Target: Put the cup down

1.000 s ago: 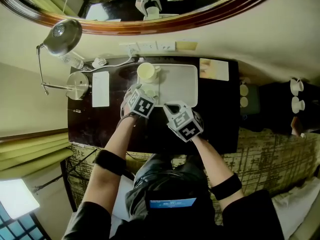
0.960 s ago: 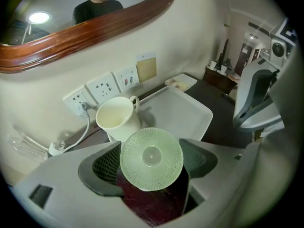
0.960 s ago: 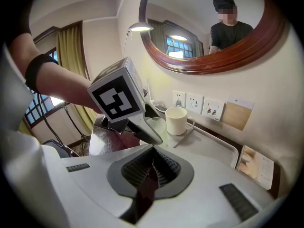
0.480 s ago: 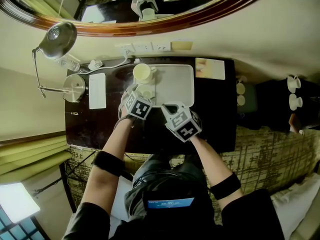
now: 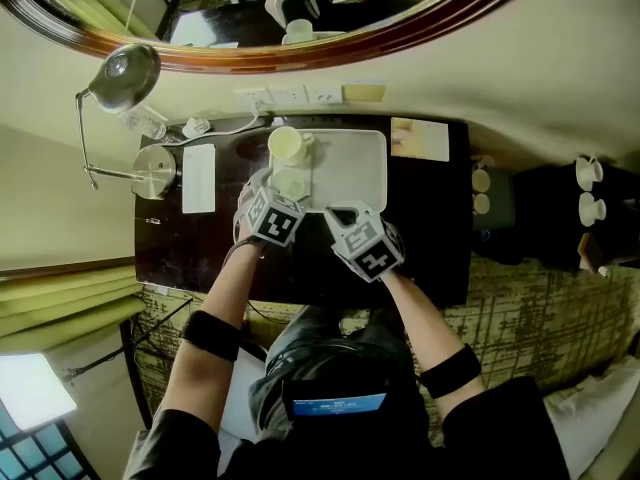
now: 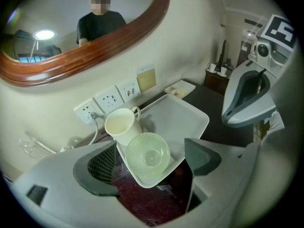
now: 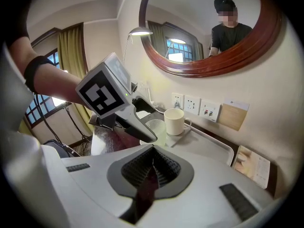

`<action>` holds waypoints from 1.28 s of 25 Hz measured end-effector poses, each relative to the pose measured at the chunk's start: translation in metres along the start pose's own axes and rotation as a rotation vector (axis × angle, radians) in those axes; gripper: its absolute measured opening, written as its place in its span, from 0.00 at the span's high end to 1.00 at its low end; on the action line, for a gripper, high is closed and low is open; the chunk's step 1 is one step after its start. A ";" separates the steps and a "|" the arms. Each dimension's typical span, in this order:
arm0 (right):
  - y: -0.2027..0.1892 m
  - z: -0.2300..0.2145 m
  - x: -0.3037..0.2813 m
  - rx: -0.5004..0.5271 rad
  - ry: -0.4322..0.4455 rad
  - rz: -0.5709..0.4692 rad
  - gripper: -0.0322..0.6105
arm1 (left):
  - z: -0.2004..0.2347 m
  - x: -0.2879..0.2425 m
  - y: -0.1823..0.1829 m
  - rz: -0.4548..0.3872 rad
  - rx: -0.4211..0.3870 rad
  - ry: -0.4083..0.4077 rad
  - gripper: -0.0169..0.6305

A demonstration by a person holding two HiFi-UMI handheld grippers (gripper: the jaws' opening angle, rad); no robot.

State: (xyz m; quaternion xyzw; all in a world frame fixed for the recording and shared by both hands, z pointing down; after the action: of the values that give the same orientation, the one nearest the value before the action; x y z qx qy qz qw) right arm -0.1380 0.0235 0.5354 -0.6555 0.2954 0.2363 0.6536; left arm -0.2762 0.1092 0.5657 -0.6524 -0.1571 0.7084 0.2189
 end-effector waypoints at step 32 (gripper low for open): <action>-0.049 -0.094 0.135 -0.001 -0.035 -0.086 0.95 | -0.167 0.126 -0.007 -0.508 0.402 0.176 0.97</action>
State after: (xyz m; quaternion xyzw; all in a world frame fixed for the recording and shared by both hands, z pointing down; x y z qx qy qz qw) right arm -0.0148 -0.0820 0.4800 -0.6635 0.2552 0.2195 0.6682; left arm -0.1160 0.1691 0.4451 -0.5947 -0.1523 0.5891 0.5255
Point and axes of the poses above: the fingertips, and each gripper's own axes: x backward along the fingers, z to its left, y out of its top, the point moved 10 cm from there along x, backward along the fingers, and after that the axes turned 12 degrees about -y, right-handed, at the moved point
